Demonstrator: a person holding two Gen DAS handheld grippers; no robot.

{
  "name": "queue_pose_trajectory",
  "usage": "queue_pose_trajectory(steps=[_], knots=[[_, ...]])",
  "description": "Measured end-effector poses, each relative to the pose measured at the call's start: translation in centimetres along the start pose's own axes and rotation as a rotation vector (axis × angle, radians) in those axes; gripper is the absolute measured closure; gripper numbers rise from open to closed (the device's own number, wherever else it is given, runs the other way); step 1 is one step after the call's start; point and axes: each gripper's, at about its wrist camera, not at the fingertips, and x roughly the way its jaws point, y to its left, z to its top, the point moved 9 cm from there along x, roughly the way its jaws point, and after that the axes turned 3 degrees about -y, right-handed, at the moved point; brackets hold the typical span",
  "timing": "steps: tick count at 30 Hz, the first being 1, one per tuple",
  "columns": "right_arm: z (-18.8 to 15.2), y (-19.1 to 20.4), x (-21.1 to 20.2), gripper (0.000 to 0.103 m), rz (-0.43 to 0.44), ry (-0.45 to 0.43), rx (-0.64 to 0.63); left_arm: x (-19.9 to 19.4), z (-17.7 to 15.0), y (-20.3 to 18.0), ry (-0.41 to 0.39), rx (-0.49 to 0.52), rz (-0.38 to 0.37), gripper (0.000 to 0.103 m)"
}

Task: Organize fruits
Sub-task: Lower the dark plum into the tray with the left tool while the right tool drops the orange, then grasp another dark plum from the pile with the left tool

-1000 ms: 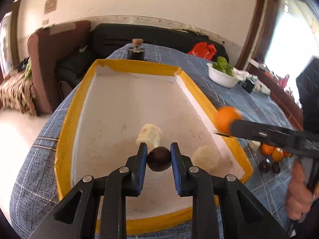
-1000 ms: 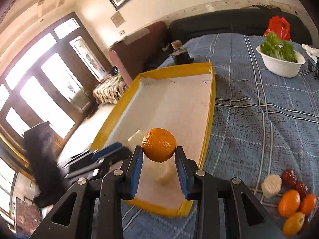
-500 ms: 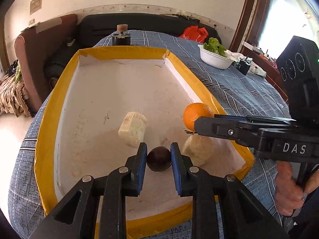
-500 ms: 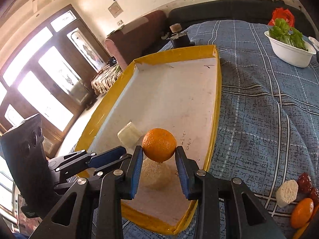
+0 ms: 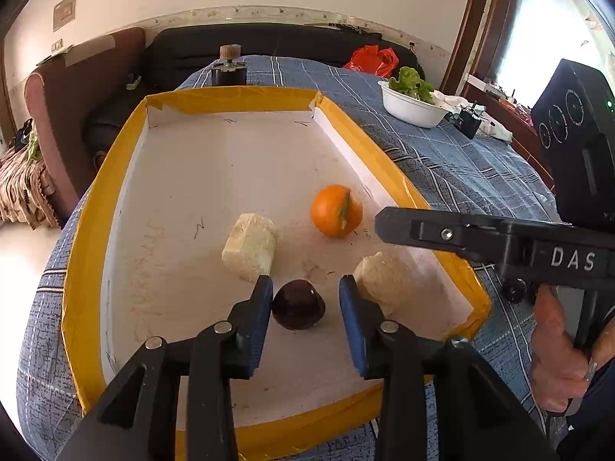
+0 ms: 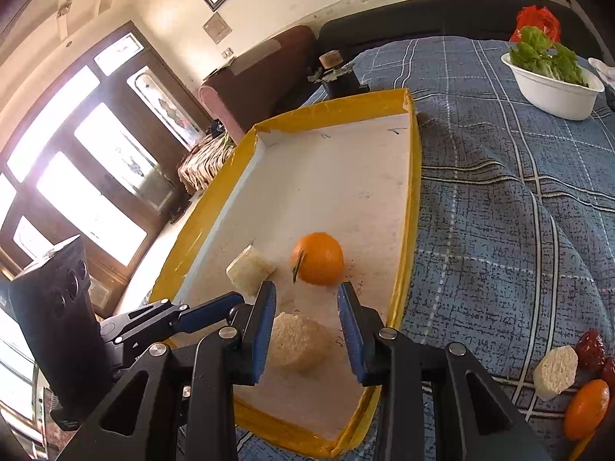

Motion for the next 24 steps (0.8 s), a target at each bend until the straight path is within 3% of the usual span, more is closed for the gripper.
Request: queue_pose_trajectory(steps=[3, 14, 24], knots=[[0.2, -0.1, -0.9, 0.065, 0.007, -0.021, 0.007, -0.4, 0.2, 0.0, -0.02, -0.003, 0.002, 0.057], [0.3, 0.5, -4.8, 0.065, 0.001, -0.073, 0.009, -1.7, 1.0, 0.5, -0.093, -0.037, -0.013, 0.053], [-1.4, -0.5, -10.5, 0.065, -0.026, -0.127, -0.006, -3.3, 1.6, 0.7, -0.167, -0.047, 0.018, 0.043]])
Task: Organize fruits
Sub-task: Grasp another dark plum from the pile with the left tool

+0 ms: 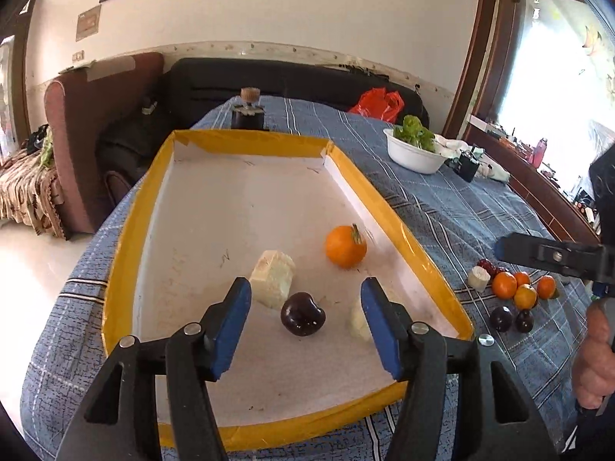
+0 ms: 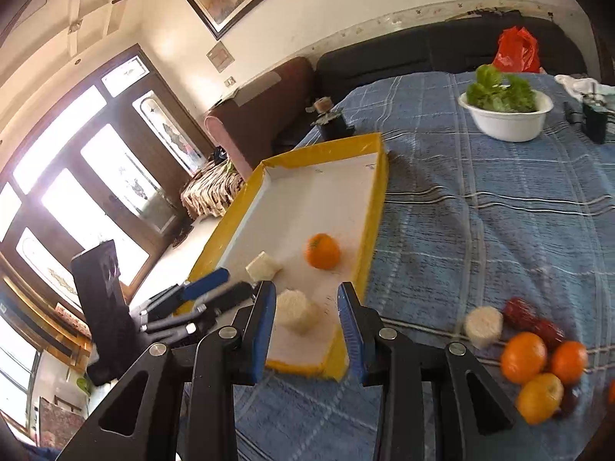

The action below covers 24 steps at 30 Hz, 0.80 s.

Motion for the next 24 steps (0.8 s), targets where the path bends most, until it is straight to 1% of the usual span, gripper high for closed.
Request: queue_pose_trajectory(steps=[3, 6, 10, 12, 16, 18, 21, 22, 24], knots=[[-0.1, -1.7, -2.4, 0.065, -0.037, -0.04, -0.002, -0.7, 0.2, -0.3, -0.019, -0.005, 0.0, 0.039], [-0.1, -3.9, -4.7, 0.065, -0.068, -0.08, 0.024, -1.1, 0.3, -1.1, -0.023, 0.011, -0.013, 0.038], [-0.3, -7.0, -7.3, 0.065, -0.112, -0.121, 0.082, -1.8, 0.3, -4.2, -0.031, 0.082, -0.05, 0.038], [-0.6, -8.5, -8.5, 0.065, -0.135, -0.134, 0.116, -2.1, 0.2, -6.3, -0.03, 0.124, -0.082, 0.038], [-1.6, -10.7, -10.5, 0.065, -0.138, -0.153, 0.18, -2.5, -0.5, -11.4, -0.005, 0.221, -0.181, 0.038], [-2.3, -11.3, -11.0, 0.065, -0.142, -0.152, 0.19, -2.1, -1.3, -13.9, 0.021, 0.271, -0.227, 0.038], [-3.1, -11.8, -11.3, 0.065, -0.145, -0.147, 0.195, -1.2, -2.7, -16.9, 0.073, 0.318, -0.273, 0.039], [-3.2, -11.9, -11.3, 0.065, -0.141, -0.147, 0.197, -0.7, -3.1, -17.6, 0.092, 0.328, -0.279, 0.04], [-3.4, -12.1, -11.5, 0.065, -0.139, -0.152, 0.194, 0.3, -4.0, -19.0, 0.132, 0.344, -0.293, 0.05]])
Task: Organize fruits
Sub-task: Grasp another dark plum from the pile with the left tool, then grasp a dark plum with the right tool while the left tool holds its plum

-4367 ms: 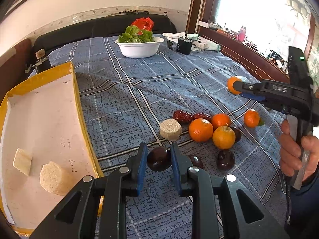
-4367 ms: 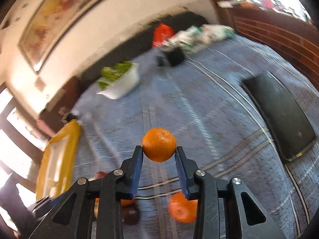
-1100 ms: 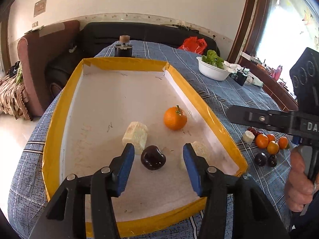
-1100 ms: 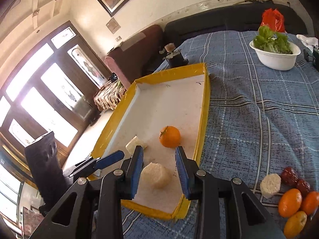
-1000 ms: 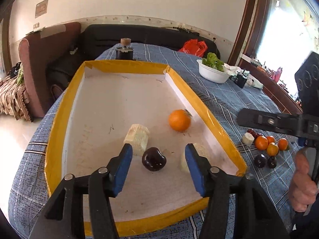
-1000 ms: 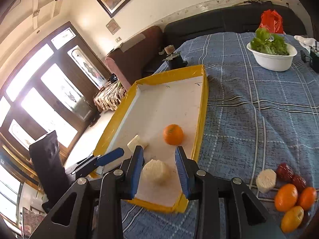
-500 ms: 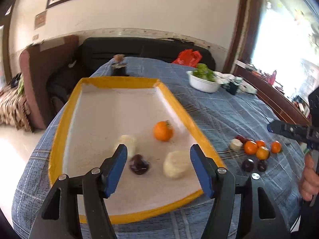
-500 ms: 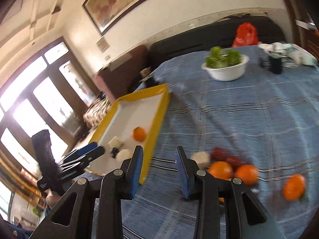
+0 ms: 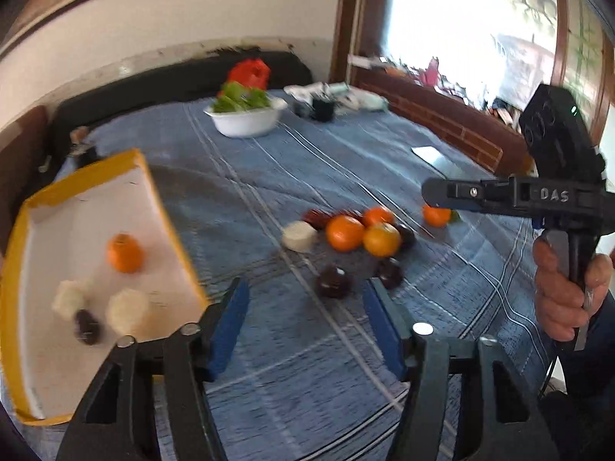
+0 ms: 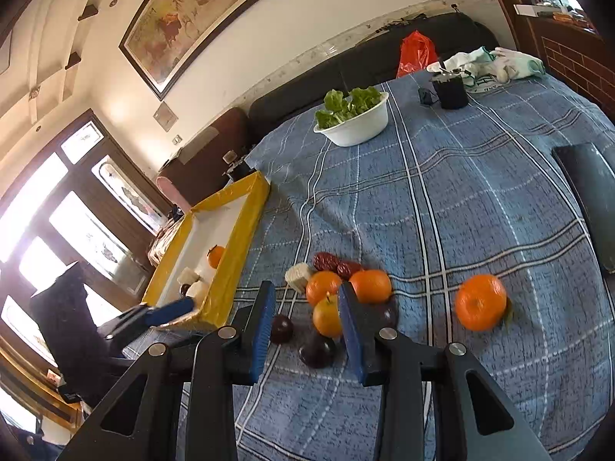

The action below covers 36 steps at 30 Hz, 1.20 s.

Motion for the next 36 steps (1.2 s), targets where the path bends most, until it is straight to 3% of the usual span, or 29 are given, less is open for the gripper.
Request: queue_pose_trajectory(steps=[3, 14, 19, 20, 25, 31, 36], knots=[[-0.1, -0.4, -0.2, 0.065, 0.002, -0.015, 0.001, 1.7, -0.3, -1.1, 0.05, 0.008, -0.018, 0.06], [-0.5, -1.1, -0.2, 0.065, 0.051, -0.013, 0.032, 5.6, -0.4, -2.2, 0.145, 0.012, -0.002, 0.06], [-0.9, -0.9, 0.2, 0.062, 0.069, 0.007, 0.028, 7.4, -0.8, -1.9, 0.189, 0.01, 0.036, 0.072], [-1.0, -0.9, 0.4, 0.062, 0.072, 0.015, 0.026, 7.4, -0.8, -1.8, 0.181, 0.009, 0.044, 0.076], [-1.9, -0.4, 1.2, 0.061, 0.088, 0.06, 0.01, 7.0, -0.7, -0.6, 0.158, -0.056, 0.033, 0.077], [-3.0, 0.7, 2.1, 0.058, 0.086, 0.115, -0.058, 4.6, 1.0, 1.2, 0.03, -0.119, 0.046, 0.077], [-4.7, 1.7, 3.3, 0.055, -0.006, 0.161, -0.191, 4.1, 1.6, 1.9, -0.013, -0.153, 0.035, 0.077]])
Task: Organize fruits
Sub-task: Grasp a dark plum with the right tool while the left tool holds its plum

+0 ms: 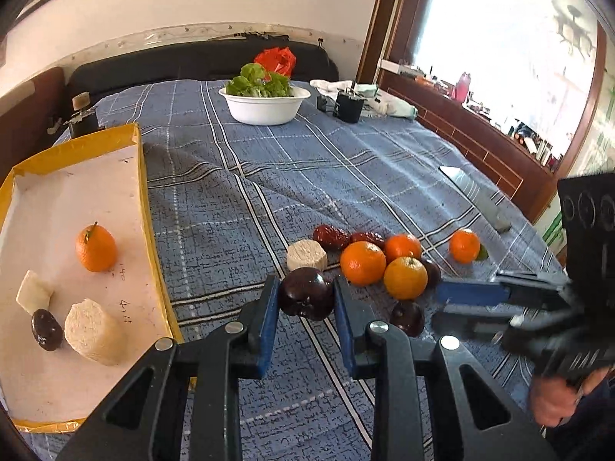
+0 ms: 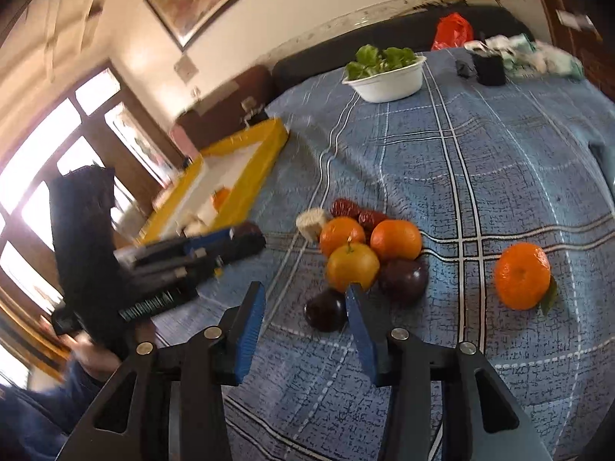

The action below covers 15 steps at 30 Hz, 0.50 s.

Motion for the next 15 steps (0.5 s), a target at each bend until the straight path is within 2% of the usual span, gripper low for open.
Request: queue_pose_trajectory(steps=[4, 12, 15], knots=[[-1.0, 0.3, 1.2, 0.055, -0.07, 0.045, -0.067, 0.1, 0.2, -0.3, -0.009, 0.004, -0.005, 0.077], [-1.4, -0.6, 2.3, 0.054, -0.11, 0.089, -0.055, 0.0, -0.2, -0.8, -0.008, 0.014, -0.02, 0.077], [-1.5, -0.7, 2.2, 0.062, -0.108, 0.086, -0.049, 0.0, -0.3, -0.9, -0.005, 0.015, -0.027, 0.077]])
